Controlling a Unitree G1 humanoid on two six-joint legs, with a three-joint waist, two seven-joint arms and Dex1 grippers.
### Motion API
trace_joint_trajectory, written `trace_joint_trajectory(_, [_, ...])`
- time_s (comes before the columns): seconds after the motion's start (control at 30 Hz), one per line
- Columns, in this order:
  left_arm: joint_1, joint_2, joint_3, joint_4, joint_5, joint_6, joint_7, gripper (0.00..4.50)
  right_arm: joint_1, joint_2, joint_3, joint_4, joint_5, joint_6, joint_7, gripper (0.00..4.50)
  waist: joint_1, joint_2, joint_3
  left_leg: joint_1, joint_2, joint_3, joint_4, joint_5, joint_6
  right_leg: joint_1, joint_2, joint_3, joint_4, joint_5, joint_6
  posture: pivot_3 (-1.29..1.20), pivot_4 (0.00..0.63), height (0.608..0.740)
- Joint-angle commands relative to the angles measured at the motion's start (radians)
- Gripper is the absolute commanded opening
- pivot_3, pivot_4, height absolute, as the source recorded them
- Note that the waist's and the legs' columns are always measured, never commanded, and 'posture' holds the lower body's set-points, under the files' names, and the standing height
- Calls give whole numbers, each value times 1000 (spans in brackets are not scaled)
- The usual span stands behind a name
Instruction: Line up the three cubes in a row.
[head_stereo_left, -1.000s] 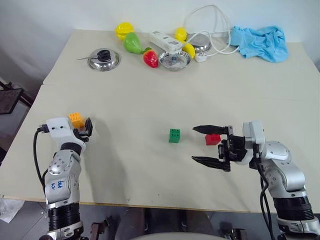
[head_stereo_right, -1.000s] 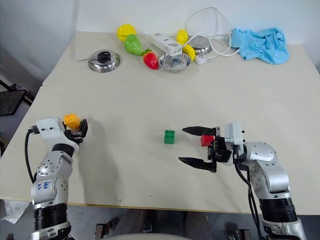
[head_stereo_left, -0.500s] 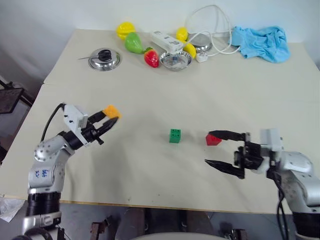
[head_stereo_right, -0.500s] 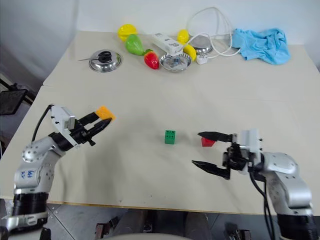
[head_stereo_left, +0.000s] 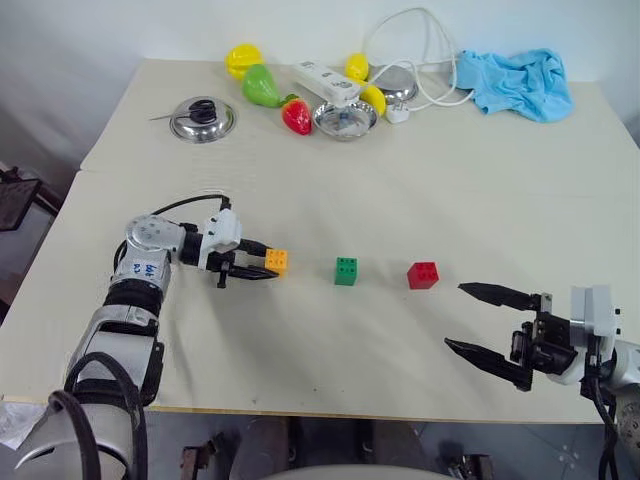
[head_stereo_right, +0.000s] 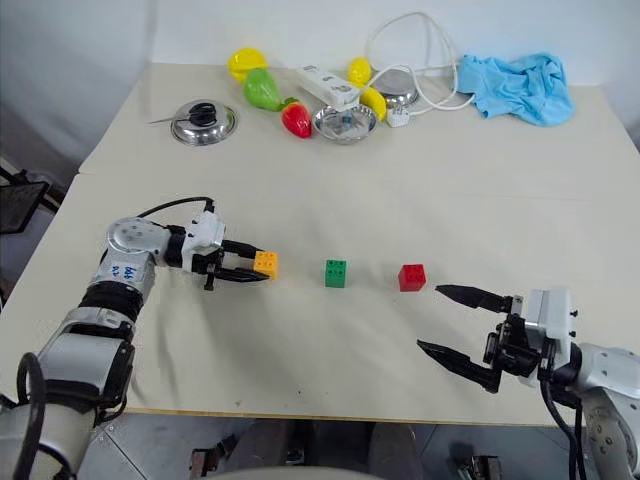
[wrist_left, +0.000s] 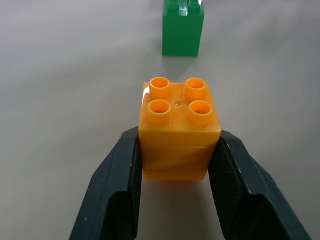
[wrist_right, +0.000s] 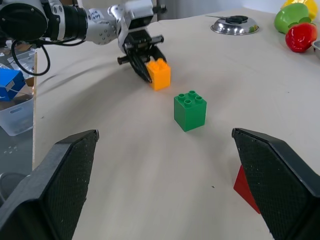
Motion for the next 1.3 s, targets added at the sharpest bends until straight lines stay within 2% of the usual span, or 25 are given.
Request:
trace_joint_trajectory(0.03, [-24, 2, 18, 49, 15, -42, -39, 1486, 21, -4, -41, -26, 13, -21, 5, 4500, 0, 0, 0, 0, 0, -1, 0, 0, 0, 0, 0, 0, 0, 0, 0, 0, 150, 740])
trace_joint_trajectory(0.17, [-30, -3, 31, 74, 10, -31, -60, 1486, 38, -7, -34, -6, -3, -47, 37, 4500, 0, 0, 0, 0, 0, -6, 1, 0, 1, 0, 0, 0, 1, 0, 0, 0, 150, 740])
trace_joint_trajectory(0.2, [-33, -4, 36, 76, 8, -27, -56, 2046, 34, -1, -27, 0, -4, -53, 38, 4500, 0, 0, 0, 0, 0, -7, 2, 0, 1, 0, 0, 0, 1, 0, 1, 0, 150, 740])
trace_joint_trajectory(0.3, [-40, -4, 43, 80, 6, 0, -57, 2772, 22, 8, -4, 17, -11, -64, 45, 4500, 0, 0, 0, 0, 0, -8, 2, 0, 1, 0, 0, 0, 2, 0, 1, 0, 150, 740])
trace_joint_trajectory(0.47, [-20, 41, 80, 43, -24, 1, -73, 4310, -30, 16, 27, 63, -16, -93, 68, 4500, -2, 0, 0, 0, 0, -8, 2, 0, 1, 0, 0, 0, 2, 0, 1, 0, 150, 740])
trace_joint_trajectory(0.6, [43, 111, 137, -41, -79, 45, -92, 4310, -64, 9, 24, 104, -12, -111, 95, 4500, -8, 0, 0, 0, 1, -8, 2, 0, 1, 0, 0, 0, 2, 0, 1, 0, 150, 740])
trace_joint_trajectory(0.67, [126, 153, 171, -145, -124, 86, -81, 4310, -72, 5, 17, 122, -3, -121, 119, 4500, -8, 0, 0, 0, 2, -9, 2, 0, 1, 0, 0, 0, 2, 0, 1, 0, 150, 740])
trace_joint_trajectory(0.73, [274, 205, 228, -326, -188, 159, -33, 4310, -88, 1, 7, 143, 12, -122, 138, 4500, -14, 0, 0, 0, 4, -9, 2, 0, 1, 0, -1, 0, 2, 0, 1, 0, 150, 740])
trace_joint_trajectory(0.83, [499, 233, 322, -615, -306, 331, 62, 4310, -110, 0, 5, 178, 10, -129, 152, 4500, -27, 0, 0, 0, 5, -10, 2, -1, 1, 0, -1, 0, 2, 0, 1, 0, 150, 740])
trace_joint_trajectory(0.93, [676, 232, 382, -805, -278, 378, 220, 4310, -135, 8, 20, 215, -2, -149, 173, 4500, -25, 1, 1, 0, 6, -12, 2, -1, 1, 1, -2, 0, 2, 0, 0, 0, 150, 740])
trace_joint_trajectory(1.13, [801, 176, 435, -989, -324, 386, 327, 4310, -174, 18, 47, 279, -19, -192, 218, 4500, -6, 2, 1, 2, 5, -12, 2, -1, 1, 2, -4, 1, 2, 0, 0, 0, 150, 740])
trace_joint_trajectory(1.3, [806, 166, 444, -1029, -356, 402, 349, 4310, -219, 39, 62, 323, -32, -222, 222, 4500, -9, 3, 1, 2, 6, -12, 2, -2, 0, 2, -3, 0, 2, 0, 0, 0, 150, 740])
